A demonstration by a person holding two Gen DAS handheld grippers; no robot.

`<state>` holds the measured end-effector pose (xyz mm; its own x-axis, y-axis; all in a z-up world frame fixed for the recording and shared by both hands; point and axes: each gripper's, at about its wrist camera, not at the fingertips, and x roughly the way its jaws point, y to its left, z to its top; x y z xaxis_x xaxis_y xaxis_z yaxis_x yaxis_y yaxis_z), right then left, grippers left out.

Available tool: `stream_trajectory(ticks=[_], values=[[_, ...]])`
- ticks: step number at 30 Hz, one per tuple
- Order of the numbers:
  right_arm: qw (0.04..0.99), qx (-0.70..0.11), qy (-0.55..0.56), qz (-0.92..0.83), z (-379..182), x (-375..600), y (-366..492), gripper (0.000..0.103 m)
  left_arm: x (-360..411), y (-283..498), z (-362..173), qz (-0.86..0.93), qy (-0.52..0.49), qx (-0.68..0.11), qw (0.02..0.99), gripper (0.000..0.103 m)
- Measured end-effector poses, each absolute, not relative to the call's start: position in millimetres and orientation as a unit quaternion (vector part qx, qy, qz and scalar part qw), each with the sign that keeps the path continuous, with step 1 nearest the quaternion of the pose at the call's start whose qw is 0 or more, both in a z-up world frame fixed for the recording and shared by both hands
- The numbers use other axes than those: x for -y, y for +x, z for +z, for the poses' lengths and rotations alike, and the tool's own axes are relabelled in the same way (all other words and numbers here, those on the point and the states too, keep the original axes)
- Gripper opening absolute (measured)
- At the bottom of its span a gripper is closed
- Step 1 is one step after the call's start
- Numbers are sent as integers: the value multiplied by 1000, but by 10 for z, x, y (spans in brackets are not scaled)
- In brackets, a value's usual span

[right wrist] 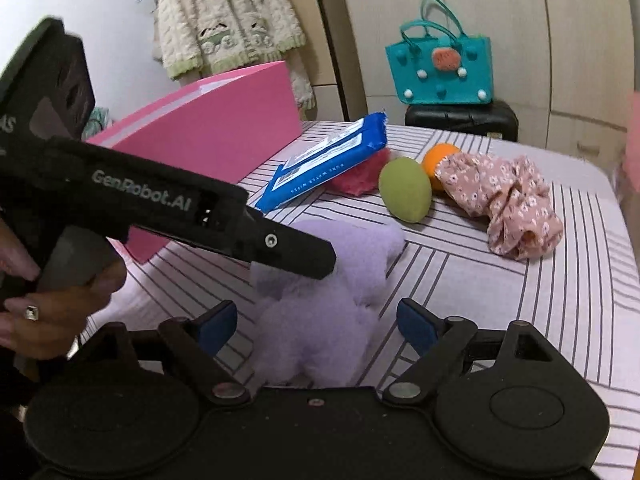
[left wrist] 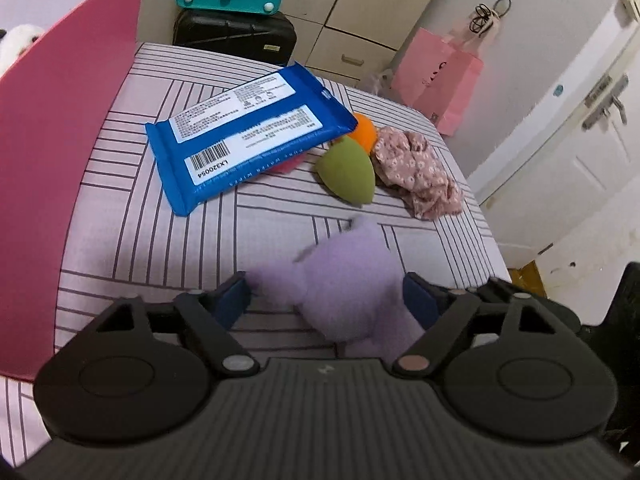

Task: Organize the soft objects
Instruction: 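Close the left tool on the lilac plush toy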

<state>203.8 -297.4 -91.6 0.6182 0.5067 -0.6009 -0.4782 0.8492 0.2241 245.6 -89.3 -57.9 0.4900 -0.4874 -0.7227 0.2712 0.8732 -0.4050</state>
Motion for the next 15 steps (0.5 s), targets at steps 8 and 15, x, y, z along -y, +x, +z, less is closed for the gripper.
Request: stream_trajectory(ticks=[8,15], values=[[899,-359,21,251,-876,2873,2106,63,864,2501,-617,-225,-144,-455,849,54],[910,-356,40,210,-884,2796,2096,60,883,2546,-623,-242,-155,-460,840,41]])
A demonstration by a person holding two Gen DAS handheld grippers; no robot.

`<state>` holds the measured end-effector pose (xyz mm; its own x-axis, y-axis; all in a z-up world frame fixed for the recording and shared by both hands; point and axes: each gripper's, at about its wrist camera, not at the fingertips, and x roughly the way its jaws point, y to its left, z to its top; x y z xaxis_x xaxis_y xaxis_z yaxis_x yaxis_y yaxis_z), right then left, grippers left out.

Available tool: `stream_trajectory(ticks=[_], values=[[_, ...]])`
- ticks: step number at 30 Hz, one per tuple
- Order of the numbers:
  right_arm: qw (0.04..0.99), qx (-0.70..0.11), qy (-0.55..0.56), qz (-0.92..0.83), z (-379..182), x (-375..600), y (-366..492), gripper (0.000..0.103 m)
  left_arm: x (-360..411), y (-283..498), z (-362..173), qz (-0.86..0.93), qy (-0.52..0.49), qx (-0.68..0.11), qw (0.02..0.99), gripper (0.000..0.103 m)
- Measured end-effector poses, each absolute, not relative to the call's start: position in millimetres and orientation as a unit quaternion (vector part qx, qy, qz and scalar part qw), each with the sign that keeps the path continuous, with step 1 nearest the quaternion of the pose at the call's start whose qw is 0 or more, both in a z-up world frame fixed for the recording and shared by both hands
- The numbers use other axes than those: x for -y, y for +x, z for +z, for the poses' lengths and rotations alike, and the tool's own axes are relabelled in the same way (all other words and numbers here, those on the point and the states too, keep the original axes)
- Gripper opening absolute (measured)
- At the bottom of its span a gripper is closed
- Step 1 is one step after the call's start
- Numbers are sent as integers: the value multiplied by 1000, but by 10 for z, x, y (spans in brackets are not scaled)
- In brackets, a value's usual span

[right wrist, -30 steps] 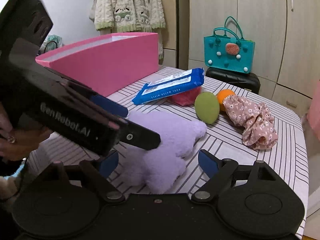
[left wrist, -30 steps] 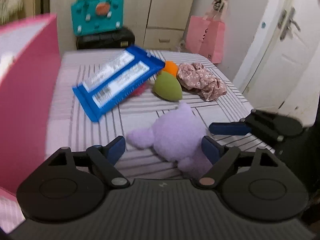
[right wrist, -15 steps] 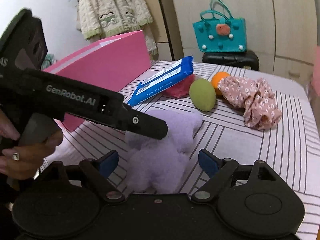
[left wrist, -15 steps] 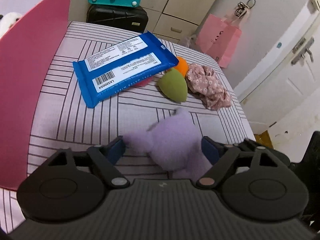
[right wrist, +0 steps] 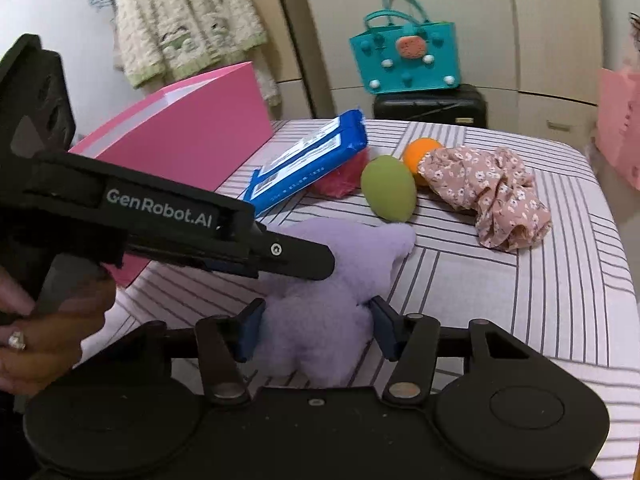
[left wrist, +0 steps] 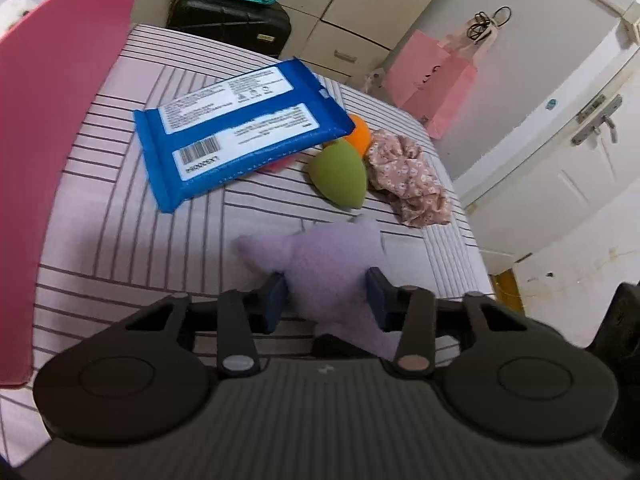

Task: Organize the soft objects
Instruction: 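Close the left tool on the lilac plush toy, then lift the lilac plush toy with the left tool and lower it into the box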

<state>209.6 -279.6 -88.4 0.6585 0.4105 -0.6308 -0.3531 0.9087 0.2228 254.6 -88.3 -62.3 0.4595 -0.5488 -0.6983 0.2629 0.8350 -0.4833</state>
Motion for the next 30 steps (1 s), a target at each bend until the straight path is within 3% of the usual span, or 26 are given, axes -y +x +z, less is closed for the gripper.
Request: stream_trajectory(ticks=[11,30], values=[[909,-368,101,164,-871,2730,2023,58,854,2518,-532,-276,-118,-451,841,40],[918,-342,69,189,-388,2481,1753,58,447,2100,-36,-312,-106,-376,866,39]])
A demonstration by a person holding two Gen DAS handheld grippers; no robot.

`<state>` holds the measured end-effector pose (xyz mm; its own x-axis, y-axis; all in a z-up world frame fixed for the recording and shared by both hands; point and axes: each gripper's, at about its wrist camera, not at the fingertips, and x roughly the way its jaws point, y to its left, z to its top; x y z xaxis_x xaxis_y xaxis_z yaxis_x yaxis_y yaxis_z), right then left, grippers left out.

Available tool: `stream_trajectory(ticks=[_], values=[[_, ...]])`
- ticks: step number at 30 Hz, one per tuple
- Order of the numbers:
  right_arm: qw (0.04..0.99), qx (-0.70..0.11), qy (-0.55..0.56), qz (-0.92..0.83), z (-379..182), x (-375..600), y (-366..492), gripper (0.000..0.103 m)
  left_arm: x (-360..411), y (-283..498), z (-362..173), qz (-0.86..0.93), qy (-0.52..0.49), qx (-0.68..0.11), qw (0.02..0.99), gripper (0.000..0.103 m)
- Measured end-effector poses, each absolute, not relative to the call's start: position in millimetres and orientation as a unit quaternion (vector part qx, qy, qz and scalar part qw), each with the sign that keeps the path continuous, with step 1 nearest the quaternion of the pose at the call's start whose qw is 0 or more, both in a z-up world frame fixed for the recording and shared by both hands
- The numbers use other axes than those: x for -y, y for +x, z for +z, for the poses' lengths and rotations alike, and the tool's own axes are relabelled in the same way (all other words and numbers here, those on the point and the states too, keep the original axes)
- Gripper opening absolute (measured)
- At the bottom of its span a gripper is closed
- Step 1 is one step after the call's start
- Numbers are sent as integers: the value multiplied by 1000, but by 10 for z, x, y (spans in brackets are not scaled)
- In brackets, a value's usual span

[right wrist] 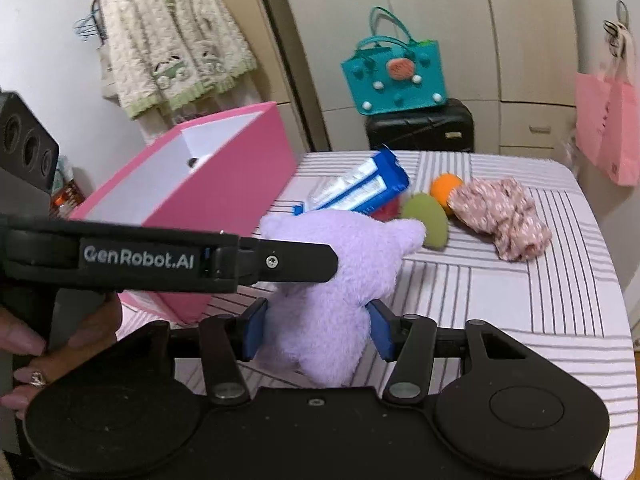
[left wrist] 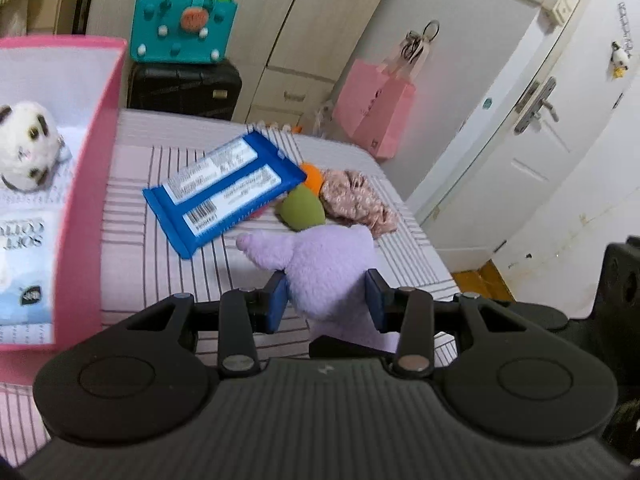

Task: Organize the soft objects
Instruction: 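Lift the lilac plush toy with the left tool and lower it into the box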

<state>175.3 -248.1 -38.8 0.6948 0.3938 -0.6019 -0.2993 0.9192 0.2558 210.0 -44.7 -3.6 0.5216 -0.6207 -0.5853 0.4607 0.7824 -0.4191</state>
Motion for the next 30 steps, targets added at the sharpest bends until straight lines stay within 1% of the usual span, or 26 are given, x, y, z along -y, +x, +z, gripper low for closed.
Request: stream_trajectory(ticks=[3,13,23,30], values=[[914,-343,66,208,-276,2444,1778,58,366,2041,71,-308,-103,-361,874,39],[887,-372,18,272,152,2153,2027,58,-4,2122,523,-316,-96,-354,875,40],[868,-364,-16,337,532,1762,2204,58,-519,2170,888,-291,-106,-345,886,40],[845,-362,-68,387,675,1288,2411,58,-956,2249,1018,-247,-112,-352,896,40]])
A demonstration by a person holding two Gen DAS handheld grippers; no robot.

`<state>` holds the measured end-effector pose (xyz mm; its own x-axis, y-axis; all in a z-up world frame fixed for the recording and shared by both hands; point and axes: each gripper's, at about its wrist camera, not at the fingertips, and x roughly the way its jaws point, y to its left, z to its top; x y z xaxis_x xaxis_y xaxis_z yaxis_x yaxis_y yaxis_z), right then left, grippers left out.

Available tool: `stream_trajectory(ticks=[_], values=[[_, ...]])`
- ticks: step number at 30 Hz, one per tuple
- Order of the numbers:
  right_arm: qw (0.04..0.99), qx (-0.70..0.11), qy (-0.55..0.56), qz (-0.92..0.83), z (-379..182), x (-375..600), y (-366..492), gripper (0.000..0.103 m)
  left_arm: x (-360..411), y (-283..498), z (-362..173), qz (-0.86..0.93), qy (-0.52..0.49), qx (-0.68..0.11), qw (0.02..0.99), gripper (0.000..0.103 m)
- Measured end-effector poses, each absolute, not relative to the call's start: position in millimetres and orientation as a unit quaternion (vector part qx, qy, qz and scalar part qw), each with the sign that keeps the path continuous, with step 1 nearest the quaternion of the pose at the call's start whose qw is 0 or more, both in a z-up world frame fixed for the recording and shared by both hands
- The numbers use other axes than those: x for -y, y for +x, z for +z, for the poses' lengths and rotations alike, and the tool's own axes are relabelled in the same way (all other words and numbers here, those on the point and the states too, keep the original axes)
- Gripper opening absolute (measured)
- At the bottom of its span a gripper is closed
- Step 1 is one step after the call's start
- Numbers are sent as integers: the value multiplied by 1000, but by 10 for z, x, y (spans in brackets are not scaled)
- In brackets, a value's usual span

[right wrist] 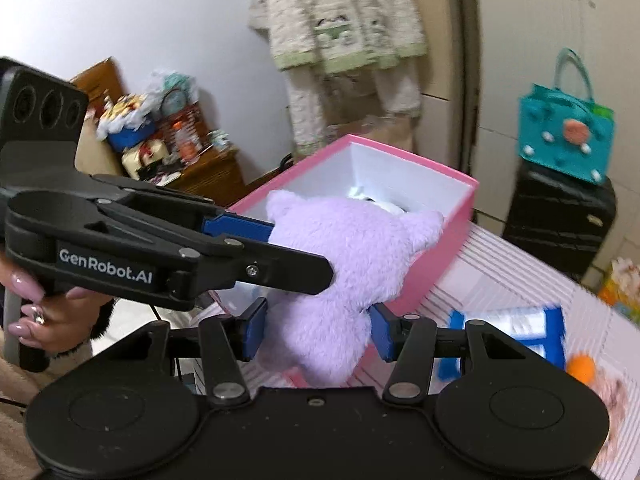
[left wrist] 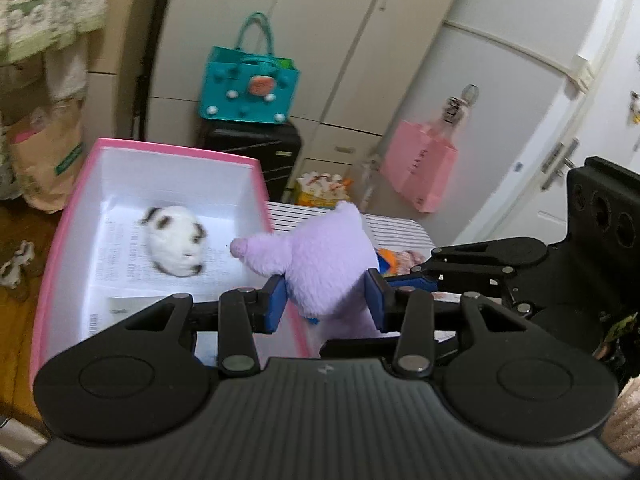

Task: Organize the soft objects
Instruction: 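Lift the lilac plush toy with the left tool and lower it into the box, then open the left tool to release the plush toy in the box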

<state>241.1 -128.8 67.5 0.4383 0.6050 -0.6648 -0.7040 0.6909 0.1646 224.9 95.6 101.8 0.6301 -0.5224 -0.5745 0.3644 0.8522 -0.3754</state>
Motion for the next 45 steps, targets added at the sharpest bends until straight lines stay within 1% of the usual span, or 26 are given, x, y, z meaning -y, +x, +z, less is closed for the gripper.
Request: stream_trajectory(ticks=[3,7,13,16,24,34,41,45], values=[[830,-373,-76,407,691,1101,2550,58,-1140,2331,1029,-228,-113,-361,897,40],[811,-396,-87,422,609,835,2751,58,-1352,2536,965,-202,-120,-395,888,41],[774,-465,-65,426,325,536,3122,58,-1518,2871,745,-169,-109,-456,867,41],[758,-494,-68,420,197,414,3177,58,-1593,2987,628,-164,-105,-494,848,42],[752,-512,-109,401,22,141,3274,58,-1585,3131,462,-153,-89,-523,834,41],[740,-537,-122,386,-102,85,3368,60,-1552,3281,300,-153,-96,-550,816,42],[735,-547,-135,378,-236,35,3381,61,-1508,3327,181,-132,-97,-570,805,44],[740,-539,-147,375,-254,25,3364,63,-1513,3337,134,-122,-95,-576,803,49]])
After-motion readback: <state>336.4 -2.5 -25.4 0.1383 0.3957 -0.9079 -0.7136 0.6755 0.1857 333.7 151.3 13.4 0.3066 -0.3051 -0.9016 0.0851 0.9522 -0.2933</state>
